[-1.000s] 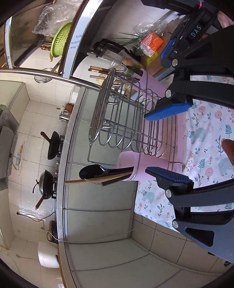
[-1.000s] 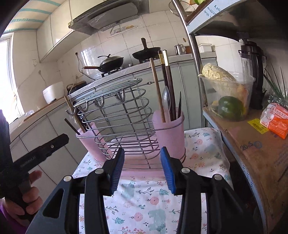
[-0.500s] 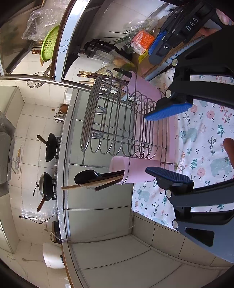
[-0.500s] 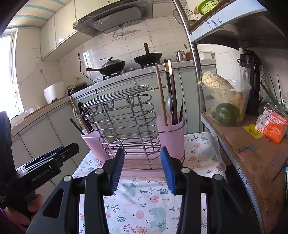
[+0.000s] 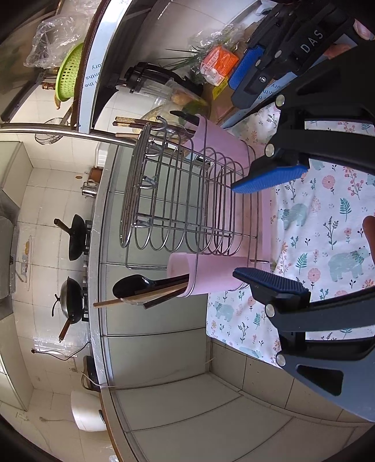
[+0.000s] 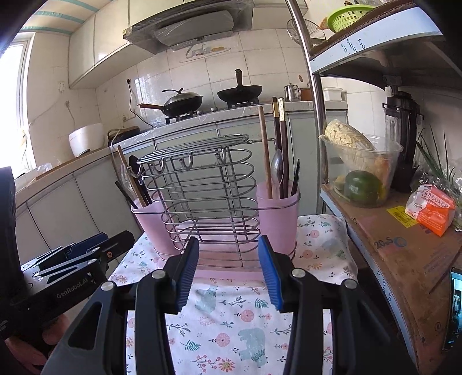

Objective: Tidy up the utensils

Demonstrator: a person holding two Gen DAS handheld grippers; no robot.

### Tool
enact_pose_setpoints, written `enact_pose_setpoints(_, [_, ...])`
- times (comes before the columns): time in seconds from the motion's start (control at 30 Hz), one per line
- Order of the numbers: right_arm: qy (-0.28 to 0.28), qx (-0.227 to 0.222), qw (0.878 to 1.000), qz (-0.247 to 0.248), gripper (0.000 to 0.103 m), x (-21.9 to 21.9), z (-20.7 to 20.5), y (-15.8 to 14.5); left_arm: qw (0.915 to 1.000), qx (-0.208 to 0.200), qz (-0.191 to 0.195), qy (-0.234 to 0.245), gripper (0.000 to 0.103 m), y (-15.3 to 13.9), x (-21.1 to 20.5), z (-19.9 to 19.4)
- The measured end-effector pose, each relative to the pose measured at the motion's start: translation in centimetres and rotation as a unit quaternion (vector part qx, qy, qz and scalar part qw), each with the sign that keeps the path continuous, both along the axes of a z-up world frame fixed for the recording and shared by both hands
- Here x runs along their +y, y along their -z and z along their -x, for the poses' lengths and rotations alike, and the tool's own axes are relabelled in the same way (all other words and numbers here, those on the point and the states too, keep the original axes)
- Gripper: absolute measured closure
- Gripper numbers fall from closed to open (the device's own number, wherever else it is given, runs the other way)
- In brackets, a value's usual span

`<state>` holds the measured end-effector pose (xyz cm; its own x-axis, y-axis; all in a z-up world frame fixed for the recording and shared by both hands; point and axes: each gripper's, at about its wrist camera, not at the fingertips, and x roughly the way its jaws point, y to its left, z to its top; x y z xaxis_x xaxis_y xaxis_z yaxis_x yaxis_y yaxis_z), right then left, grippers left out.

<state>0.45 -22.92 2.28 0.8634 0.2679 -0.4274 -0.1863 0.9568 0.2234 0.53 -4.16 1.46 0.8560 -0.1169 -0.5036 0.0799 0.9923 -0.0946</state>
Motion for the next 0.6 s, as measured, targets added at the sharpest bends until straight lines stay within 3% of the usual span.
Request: enact_pose_setpoints(0.6, [0.011, -0.008, 1.000, 0.014, 0.061, 0.62, 0.27, -0.15, 1.0000, 0.007, 0.003, -0.003, 0.049, 0.39, 0.42, -0.12])
